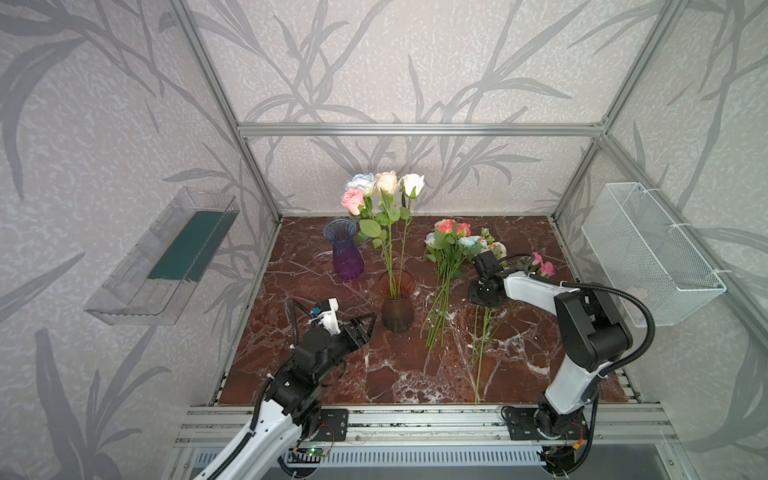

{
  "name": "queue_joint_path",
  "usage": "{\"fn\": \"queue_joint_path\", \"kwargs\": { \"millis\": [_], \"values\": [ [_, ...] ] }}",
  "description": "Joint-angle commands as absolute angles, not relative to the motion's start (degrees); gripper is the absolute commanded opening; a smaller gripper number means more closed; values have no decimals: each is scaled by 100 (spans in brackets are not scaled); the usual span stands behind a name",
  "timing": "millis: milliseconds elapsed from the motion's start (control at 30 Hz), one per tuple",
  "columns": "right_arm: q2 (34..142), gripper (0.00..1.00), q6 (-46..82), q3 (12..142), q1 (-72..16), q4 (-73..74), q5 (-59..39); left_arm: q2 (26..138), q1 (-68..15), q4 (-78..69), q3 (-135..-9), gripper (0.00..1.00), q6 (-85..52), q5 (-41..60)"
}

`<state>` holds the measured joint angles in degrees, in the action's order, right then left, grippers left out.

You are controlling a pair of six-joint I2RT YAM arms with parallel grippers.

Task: Arrange the flowers into the vase
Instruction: 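Grasp a peach rose stem in the pile with the right gripper and lift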

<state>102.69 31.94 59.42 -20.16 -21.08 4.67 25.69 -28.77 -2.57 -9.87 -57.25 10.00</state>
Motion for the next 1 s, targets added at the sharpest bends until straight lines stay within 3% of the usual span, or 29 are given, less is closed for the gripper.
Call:
{"fn": "queue_joint_path", "kwargs": {
  "millis": [0,200,400,967],
  "values": [
    [10439,26,3261,6043,-1995,-2194,525,2798,-2897,-563,-1050,76,-5634,1164],
    [10353,8,3193,6015,-2008,-1975,134,2851,-2900,-565,-1098,76,-5559,1102],
    [9868,1,3163,6059,-2113,-1739,-406,2747,-2890,-200,-1379,76,-5351,983],
    [7648,0,3397,5724,-2242,-799,-1302,2224,-2883,935,-2373,77,-4724,1053]
  ]
}}
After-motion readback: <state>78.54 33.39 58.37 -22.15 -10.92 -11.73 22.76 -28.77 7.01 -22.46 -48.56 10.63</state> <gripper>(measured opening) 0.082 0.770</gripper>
